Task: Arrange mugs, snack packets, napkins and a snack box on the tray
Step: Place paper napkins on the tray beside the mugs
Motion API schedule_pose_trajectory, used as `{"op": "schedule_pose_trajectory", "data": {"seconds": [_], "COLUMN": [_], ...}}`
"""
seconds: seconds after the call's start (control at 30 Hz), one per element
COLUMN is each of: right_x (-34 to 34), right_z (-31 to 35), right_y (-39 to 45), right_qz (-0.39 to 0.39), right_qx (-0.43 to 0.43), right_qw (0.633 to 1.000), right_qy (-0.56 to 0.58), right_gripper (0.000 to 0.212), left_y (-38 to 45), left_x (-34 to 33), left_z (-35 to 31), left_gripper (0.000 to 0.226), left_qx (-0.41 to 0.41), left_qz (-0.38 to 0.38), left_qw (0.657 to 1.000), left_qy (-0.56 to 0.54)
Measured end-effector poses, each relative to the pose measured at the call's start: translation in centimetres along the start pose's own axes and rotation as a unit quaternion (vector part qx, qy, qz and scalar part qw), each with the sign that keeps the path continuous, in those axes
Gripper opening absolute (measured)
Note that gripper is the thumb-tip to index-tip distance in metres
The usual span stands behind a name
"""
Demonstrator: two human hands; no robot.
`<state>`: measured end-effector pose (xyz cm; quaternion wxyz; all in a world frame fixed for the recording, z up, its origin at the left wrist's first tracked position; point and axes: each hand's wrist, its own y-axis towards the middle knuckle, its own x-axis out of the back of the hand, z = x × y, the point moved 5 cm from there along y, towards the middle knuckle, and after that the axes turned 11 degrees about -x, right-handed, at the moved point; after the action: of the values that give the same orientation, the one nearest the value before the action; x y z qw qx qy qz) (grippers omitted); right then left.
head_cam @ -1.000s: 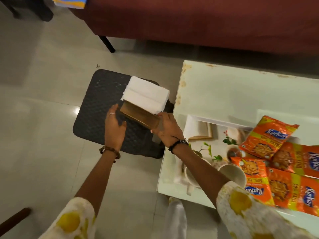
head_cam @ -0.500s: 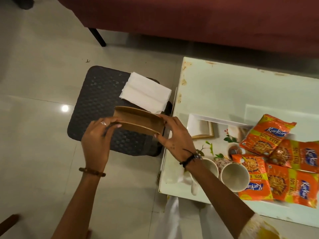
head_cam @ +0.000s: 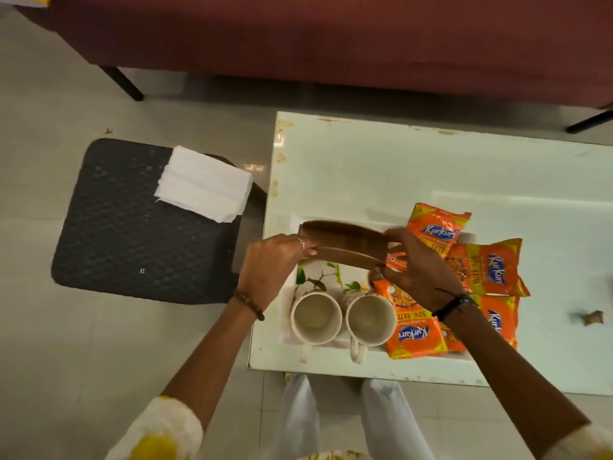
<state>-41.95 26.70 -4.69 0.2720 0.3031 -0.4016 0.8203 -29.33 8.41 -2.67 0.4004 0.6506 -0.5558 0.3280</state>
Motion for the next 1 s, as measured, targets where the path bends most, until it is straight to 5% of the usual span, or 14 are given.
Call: {"op": "schedule_pose_trajectory", "data": {"seconds": [0.13,0.3,0.57,0.7,0.8,1.0], "right_x": [-2.1,-4.6,-5.2,-3.7,-2.9,-6.7], "right_z": [-2.8,-4.2,-3.6,-1.2,3.9,14.5], "right_y": [1.6,2.7,2.2,1.0,-0.4,0.7], "right_qz": [0.031,0.042,0.028,-0.001,-0.054,0.022], "right_qx": [-0.015,-0.036,-0.084,-0.113,-0.051,-0.034], "right_qw": [0.999,0.997,0.994,0.991,0.996,0.968], "right_qy": [-0.022,-0.045,-0.059,-0.072,-0.055,0.248], "right_gripper": [0.055,0.050,0.050,0.062,0.051,0.019], "left_y": [0.4,-0.5,-1.1,-1.2,-1.7,-4.0], "left_x": [-3.6,-7.1,-8.7,-5.7,-2.3,1.3], "left_z": [-0.3,0.8,1.5,0.4,0.1,3.9], "left_gripper": [0.022,0.018,0.029,0.029,0.022,0.024], "left_qx": [-0.057,-0.021,0.053,0.011,0.056,0.243], "left_qz": [0.099,0.171,0.174,0.076,-0.039,-0.147], "left_qw": [0.990,0.982,0.983,0.996,0.998,0.939], "left_qy": [0.076,0.076,0.017,0.042,-0.013,-0.193]}}
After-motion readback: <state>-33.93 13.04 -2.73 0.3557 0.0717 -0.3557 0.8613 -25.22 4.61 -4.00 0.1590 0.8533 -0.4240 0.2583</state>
